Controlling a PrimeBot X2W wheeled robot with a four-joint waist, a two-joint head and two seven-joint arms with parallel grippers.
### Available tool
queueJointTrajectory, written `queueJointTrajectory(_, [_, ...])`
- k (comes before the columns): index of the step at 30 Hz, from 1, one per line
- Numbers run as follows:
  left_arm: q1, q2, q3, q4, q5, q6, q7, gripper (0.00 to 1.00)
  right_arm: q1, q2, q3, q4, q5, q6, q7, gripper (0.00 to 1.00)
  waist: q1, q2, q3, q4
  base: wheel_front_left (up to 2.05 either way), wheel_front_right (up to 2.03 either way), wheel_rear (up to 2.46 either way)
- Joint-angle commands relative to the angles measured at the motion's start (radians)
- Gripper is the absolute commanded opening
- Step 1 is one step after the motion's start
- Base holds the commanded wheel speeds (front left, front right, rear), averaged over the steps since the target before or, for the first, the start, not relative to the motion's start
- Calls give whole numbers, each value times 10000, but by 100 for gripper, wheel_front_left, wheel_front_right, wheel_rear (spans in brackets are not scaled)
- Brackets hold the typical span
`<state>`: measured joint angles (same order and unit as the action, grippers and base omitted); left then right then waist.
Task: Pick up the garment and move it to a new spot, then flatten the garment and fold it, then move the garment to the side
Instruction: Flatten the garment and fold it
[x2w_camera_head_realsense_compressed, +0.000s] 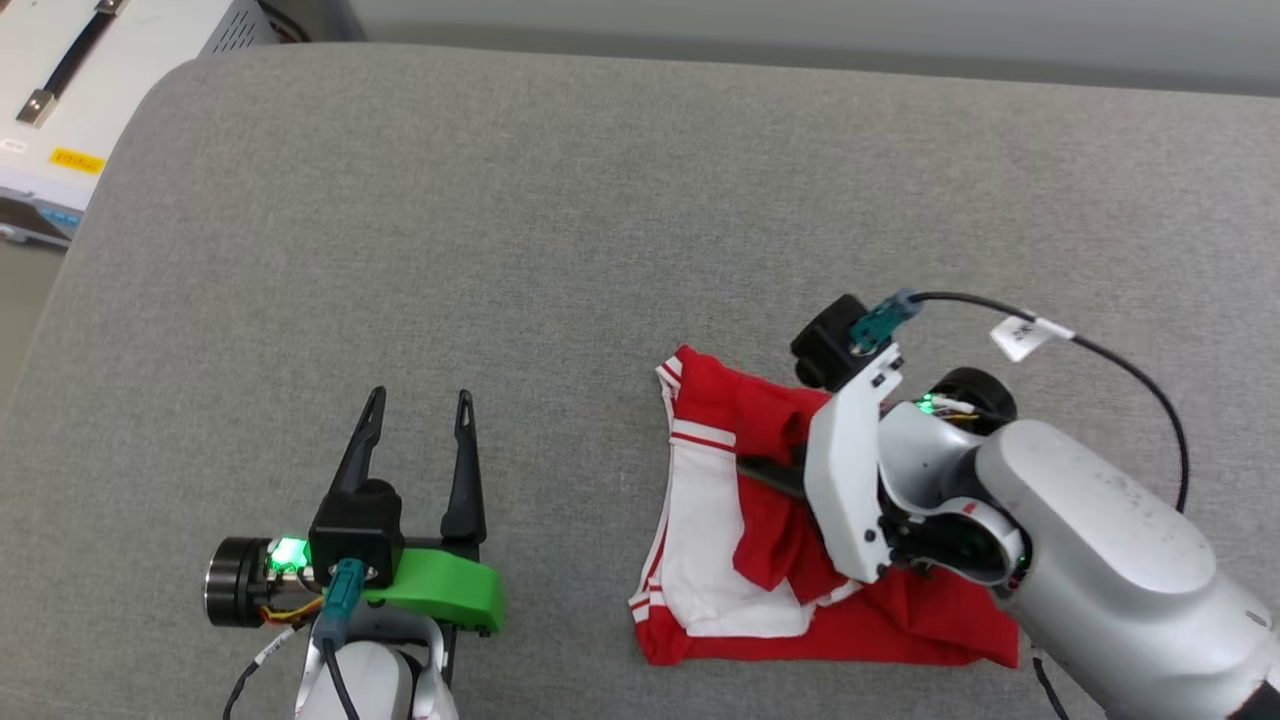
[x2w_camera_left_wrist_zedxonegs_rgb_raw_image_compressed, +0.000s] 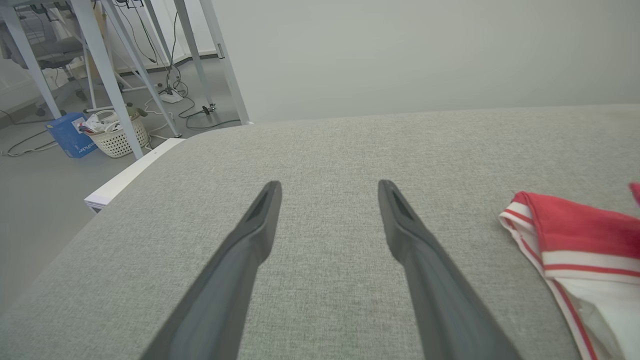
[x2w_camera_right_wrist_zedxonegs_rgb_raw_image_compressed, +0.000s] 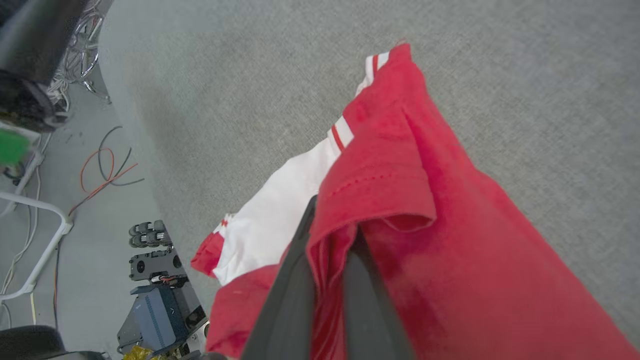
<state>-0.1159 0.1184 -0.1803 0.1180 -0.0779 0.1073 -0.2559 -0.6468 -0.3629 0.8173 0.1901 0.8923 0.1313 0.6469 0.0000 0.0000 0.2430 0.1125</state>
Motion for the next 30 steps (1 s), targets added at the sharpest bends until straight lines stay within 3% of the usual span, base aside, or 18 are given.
queueJointTrajectory(1, [-245,-89,15,10,133,-71,-59,100,-232,45,263,291,-24,-6,-73,0,0,0,229,185,0,0,0])
queueJointTrajectory(7, [-405,-218,96,63,185,-115,-59,100,-409,334,1233,1674,-9,-6,-691,0,0,0,397,276,0,0,0])
queueJointTrajectory(11, [-349,-271,159,129,210,-144,-59,100,-483,348,1487,1918,230,-6,-1604,0,0,0,239,232,0,0,0])
queueJointTrajectory(12, [-325,-277,172,156,217,-155,-59,100,-486,303,1484,1863,310,-6,-1892,36,0,0,167,223,0,0,0])
queueJointTrajectory(13, [-285,-280,207,175,224,-157,-59,100,-486,199,1492,1766,393,-6,-2193,50,0,0,72,190,0,0,0])
queueJointTrajectory(14, [-245,-282,246,180,229,-149,-59,100,-512,90,1488,1645,382,-6,-2498,100,0,0,-11,150,0,0,0])
queueJointTrajectory(20, [123,-235,468,97,265,-150,-59,100,-495,-922,1232,320,-191,-6,-4715,100,0,0,-566,-224,0,0,0])
queueJointTrajectory(23, [270,-207,541,8,296,-164,-59,100,-301,-1373,479,127,-900,-6,-6126,100,0,0,-798,-443,0,0,0])
queueJointTrajectory(30, [550,-187,639,-182,344,-191,-59,100,957,-972,-2407,660,-3183,-6,-8592,100,0,0,-1279,-889,0,0,0])
